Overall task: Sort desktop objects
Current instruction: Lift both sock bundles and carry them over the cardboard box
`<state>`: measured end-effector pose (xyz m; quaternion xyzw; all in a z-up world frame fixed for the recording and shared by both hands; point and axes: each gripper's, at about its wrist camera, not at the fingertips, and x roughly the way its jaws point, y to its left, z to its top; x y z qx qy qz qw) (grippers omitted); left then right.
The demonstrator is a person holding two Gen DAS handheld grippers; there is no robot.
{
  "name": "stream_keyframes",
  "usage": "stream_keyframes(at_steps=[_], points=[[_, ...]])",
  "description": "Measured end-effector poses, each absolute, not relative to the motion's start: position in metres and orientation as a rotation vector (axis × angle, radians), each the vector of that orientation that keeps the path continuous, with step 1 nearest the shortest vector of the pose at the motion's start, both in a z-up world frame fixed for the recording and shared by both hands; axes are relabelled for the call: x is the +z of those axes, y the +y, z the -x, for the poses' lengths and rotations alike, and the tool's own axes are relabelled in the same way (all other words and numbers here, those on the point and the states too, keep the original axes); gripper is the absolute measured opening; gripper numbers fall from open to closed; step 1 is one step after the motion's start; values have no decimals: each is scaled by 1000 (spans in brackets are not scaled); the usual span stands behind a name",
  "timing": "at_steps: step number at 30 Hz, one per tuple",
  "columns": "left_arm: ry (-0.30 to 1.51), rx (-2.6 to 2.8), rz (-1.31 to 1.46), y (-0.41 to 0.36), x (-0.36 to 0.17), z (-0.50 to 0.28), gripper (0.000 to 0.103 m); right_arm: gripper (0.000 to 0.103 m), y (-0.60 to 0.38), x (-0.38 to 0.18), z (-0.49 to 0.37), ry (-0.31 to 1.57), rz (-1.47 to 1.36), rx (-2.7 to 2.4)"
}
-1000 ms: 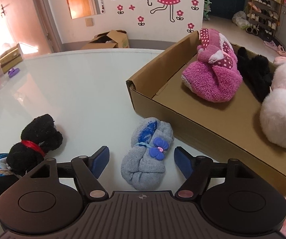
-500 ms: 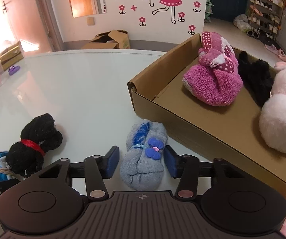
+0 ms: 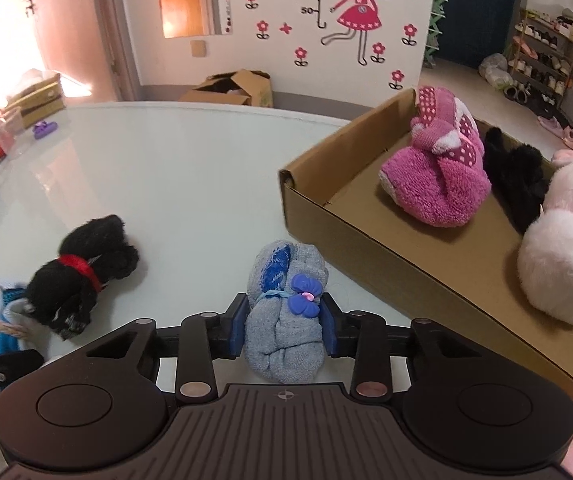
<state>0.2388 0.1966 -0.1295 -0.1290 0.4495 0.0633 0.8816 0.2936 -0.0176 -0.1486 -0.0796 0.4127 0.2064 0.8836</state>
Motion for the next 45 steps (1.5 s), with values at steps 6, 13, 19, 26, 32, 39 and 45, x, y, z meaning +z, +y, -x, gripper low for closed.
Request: stream_keyframes(at_steps=[6,13,19,26,32,39,45], points=[[912,130,240,196,-121,-224,50,43,-24,-129,-277,828,145,458],[886,109,223,190,-103,-210,50,43,-42,-102,-257,796,114,486],[825,41,177,167,-68,-212,50,43,-69,-57,-240,724,113,488],[752,-83,123,114,-27,-237,50,43,-105,0,-239,638,110,456],[689,-156,70,73,2,-262,50,43,-135,31,-240,590,104,413],[655,-203,20,40,12,-288,50,43,-162,47,-249,567,108,368],[649,-236,30,33,12,-305,50,43,-168,52,-267,554,113,344]])
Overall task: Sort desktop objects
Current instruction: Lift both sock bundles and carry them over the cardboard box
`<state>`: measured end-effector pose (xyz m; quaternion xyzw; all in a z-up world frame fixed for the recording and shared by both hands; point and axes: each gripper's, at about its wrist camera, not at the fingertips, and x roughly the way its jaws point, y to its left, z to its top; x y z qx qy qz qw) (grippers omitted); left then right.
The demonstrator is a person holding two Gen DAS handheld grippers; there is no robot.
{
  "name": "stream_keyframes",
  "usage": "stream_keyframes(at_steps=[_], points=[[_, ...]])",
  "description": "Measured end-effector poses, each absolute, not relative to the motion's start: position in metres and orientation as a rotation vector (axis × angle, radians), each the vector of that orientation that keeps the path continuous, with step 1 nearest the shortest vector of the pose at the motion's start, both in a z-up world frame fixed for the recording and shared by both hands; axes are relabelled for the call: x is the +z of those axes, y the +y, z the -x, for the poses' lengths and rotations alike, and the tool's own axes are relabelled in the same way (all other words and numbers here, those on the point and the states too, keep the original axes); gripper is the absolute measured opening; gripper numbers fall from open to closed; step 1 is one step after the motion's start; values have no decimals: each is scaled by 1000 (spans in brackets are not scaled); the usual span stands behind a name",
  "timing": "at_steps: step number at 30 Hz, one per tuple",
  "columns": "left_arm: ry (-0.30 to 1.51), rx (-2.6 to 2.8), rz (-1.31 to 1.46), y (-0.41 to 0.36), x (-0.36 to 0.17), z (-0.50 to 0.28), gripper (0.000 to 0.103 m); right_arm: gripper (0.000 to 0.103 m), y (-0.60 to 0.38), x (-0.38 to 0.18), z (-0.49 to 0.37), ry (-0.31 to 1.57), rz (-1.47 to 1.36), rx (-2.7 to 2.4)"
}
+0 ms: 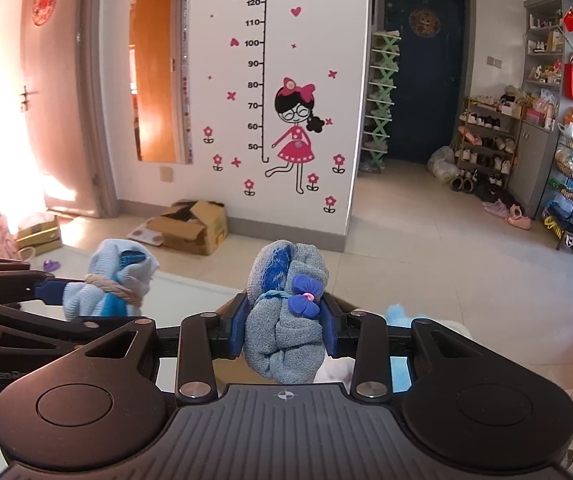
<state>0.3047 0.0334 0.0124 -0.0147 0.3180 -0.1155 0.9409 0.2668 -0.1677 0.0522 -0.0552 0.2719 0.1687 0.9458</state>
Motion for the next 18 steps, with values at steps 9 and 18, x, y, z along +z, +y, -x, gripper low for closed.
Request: stream_keyframes(at_steps=[9,18], points=[[708,-242,54,39,-19,-348,50,44,-157,38,-314,591,113,325],[751,-264,21,41,-50,-382,50,44,-148,-10,-366,672,104,322]])
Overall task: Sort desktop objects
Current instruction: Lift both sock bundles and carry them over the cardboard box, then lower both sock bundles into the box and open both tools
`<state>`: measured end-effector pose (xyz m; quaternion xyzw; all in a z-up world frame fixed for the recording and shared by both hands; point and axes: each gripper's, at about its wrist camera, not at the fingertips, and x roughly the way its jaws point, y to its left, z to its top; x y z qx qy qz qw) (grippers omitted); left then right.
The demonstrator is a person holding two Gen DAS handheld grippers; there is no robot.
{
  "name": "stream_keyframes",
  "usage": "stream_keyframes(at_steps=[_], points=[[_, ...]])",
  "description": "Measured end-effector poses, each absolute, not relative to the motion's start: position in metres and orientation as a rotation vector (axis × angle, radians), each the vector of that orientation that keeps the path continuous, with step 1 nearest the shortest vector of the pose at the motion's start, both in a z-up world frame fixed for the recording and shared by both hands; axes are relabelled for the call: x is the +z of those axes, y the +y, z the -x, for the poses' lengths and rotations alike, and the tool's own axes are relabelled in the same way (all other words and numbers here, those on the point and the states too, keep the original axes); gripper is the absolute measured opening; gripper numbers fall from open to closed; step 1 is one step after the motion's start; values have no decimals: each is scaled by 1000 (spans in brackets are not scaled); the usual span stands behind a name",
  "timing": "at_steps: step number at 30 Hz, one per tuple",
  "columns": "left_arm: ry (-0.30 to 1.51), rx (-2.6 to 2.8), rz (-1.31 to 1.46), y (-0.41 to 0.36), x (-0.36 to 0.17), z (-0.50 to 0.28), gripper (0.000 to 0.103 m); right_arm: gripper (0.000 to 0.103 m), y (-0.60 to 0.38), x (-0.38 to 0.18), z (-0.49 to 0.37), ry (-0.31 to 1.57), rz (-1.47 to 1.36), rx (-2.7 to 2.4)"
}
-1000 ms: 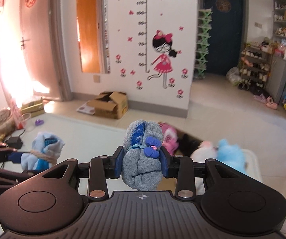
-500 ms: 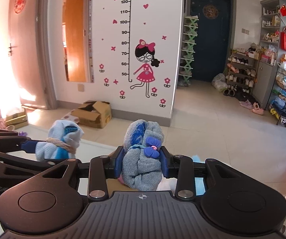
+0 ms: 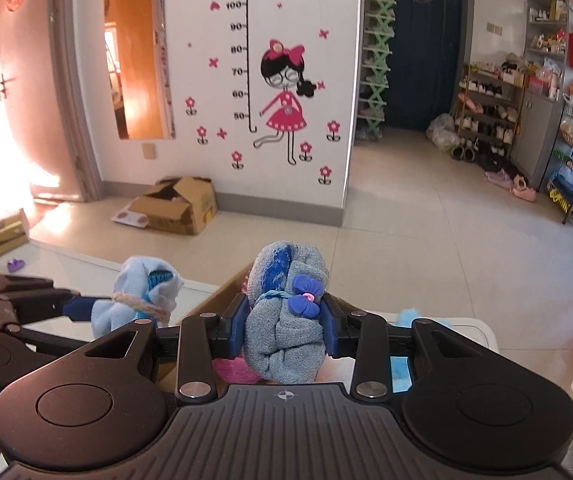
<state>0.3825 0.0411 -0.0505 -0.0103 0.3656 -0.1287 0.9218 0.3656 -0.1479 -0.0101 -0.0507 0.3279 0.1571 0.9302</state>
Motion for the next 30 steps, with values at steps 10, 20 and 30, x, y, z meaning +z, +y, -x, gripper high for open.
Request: stream_keyframes(at_steps=[10,20,30], points=[[822,-270,28,48,-82,-396,50,44,-138,-59,-407,735,117,297],[879,-298,3,56,-93,-388,56,65,-131,-94,-430,779,133,276],[855,-287,36,76,-80,-376,59,67,-129,-73,-417,741,141,292]])
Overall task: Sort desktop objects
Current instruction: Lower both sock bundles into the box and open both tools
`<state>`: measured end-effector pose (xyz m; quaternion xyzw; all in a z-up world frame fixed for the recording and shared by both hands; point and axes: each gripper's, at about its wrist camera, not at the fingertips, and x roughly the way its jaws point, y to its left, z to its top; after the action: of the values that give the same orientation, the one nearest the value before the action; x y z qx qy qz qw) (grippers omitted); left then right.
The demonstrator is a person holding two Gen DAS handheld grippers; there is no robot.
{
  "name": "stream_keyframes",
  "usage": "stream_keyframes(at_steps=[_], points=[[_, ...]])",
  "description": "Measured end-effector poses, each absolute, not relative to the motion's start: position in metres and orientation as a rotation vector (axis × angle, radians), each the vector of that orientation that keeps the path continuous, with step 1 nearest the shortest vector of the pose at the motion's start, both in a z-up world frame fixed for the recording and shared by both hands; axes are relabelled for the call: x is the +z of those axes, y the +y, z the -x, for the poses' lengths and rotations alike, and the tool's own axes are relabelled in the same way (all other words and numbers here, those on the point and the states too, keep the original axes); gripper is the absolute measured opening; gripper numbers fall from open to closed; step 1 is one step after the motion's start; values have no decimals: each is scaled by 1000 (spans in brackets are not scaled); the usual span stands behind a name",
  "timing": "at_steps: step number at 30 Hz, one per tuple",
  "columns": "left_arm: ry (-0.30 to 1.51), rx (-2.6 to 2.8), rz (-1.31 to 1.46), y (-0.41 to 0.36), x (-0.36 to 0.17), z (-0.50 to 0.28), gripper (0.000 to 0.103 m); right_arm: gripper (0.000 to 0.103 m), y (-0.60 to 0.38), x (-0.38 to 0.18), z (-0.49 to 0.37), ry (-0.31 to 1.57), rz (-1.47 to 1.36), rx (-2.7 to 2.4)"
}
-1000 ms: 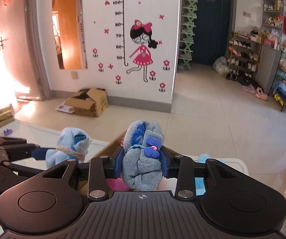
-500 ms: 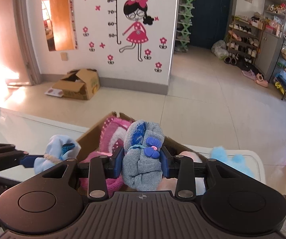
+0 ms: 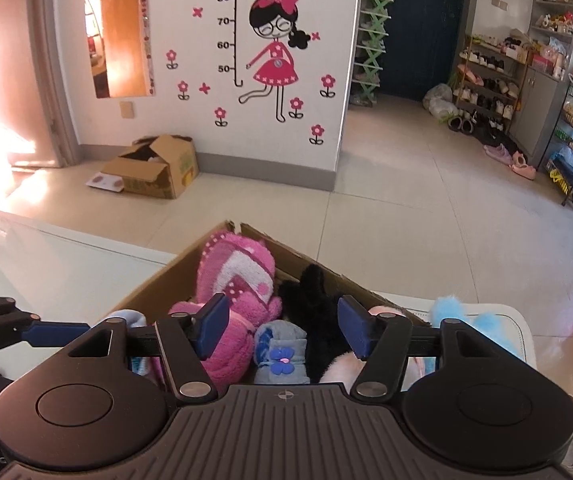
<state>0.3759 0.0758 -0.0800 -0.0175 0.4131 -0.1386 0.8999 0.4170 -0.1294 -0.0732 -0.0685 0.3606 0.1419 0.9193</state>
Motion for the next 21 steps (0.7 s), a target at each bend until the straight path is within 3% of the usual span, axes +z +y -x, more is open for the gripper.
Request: stream_keyframes(at_steps=[21], points=[[834,-233,25,113,-59,-328,60,69,-123,-44,-351,741,157,355]])
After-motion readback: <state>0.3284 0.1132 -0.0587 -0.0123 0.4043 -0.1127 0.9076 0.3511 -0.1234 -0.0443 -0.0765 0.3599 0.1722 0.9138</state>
